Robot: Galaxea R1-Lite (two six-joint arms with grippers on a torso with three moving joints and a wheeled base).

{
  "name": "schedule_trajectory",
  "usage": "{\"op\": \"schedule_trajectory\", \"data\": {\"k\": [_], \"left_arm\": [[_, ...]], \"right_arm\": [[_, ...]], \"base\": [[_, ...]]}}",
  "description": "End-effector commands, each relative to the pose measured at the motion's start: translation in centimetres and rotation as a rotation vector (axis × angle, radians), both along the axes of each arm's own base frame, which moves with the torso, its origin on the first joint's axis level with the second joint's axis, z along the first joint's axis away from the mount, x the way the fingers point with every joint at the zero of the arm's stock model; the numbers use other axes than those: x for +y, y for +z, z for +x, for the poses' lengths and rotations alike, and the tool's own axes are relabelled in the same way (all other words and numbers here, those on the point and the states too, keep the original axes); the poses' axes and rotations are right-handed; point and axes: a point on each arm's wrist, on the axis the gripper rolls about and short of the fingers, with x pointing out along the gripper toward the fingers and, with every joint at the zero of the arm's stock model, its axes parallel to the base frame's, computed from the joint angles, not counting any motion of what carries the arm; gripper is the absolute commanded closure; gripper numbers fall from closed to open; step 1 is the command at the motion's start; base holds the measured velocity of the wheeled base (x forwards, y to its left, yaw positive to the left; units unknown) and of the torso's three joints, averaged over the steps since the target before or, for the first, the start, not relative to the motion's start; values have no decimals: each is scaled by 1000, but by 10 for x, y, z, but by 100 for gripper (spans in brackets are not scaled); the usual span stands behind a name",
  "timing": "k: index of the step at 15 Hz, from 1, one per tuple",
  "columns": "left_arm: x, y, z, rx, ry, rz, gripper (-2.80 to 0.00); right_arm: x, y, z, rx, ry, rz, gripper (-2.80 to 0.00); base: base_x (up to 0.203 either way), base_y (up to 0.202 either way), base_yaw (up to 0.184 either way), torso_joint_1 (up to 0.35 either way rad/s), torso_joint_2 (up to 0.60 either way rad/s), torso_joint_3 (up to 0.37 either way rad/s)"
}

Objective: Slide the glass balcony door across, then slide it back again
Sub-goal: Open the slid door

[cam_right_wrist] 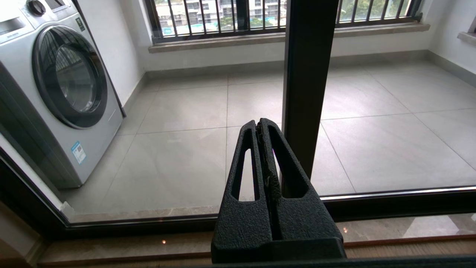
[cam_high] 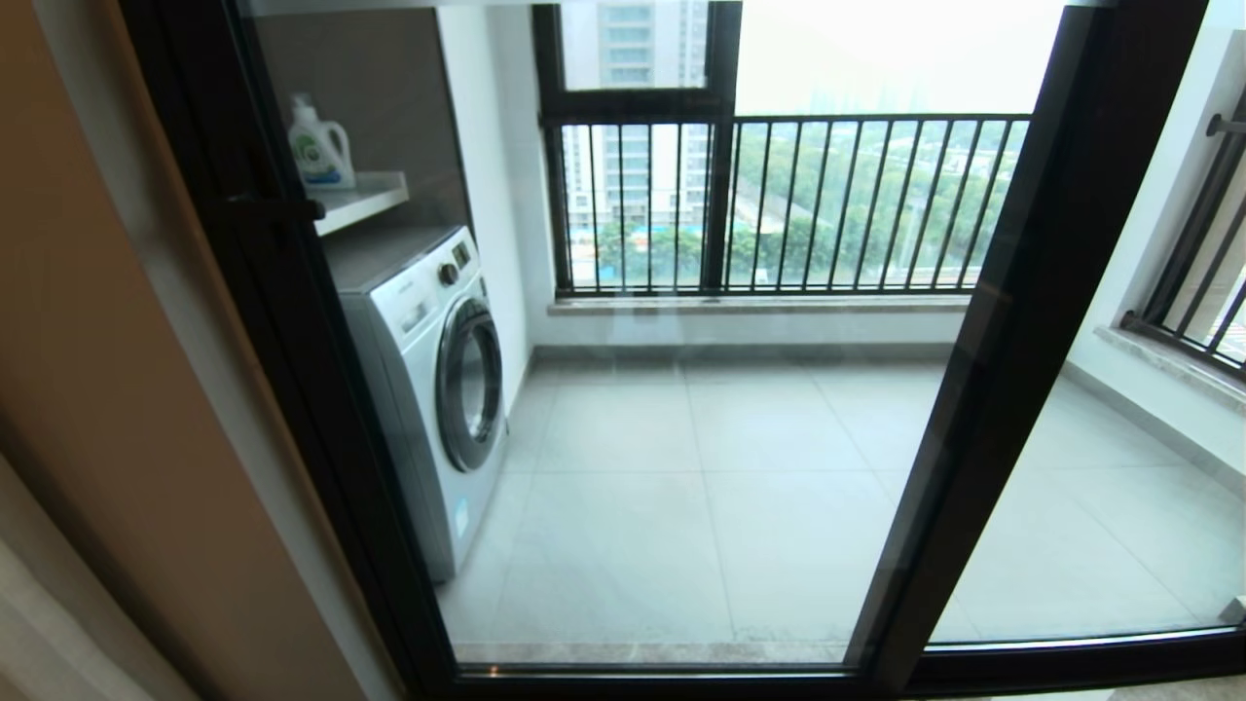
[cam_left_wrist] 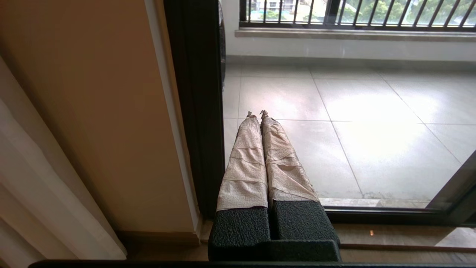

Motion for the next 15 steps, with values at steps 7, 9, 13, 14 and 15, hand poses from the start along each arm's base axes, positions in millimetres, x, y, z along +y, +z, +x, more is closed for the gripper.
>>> {"op": "schedule_trajectory", "data": {"k": [7, 9, 13, 14, 15], "left_arm": [[0, 0, 0, -2, 1, 2, 0], [0, 18, -5, -72, 8, 3, 0], [0, 63, -8, -28, -18, 21, 0], [-1, 75, -2, -3, -34, 23, 0], [-1, 87, 5, 27, -49, 23, 0]], "right_arm": [[0, -3, 1, 13, 0, 0, 0], [0, -3, 1, 13, 0, 0, 0], [0, -3, 1, 13, 0, 0, 0], [0, -3, 1, 13, 0, 0, 0], [0, -3, 1, 13, 0, 0, 0]], "base": [[0, 0, 0, 0, 0, 0], [0, 0, 0, 0, 0, 0], [0, 0, 0, 0, 0, 0], [0, 0, 0, 0, 0, 0], [0, 0, 0, 0, 0, 0]]}}
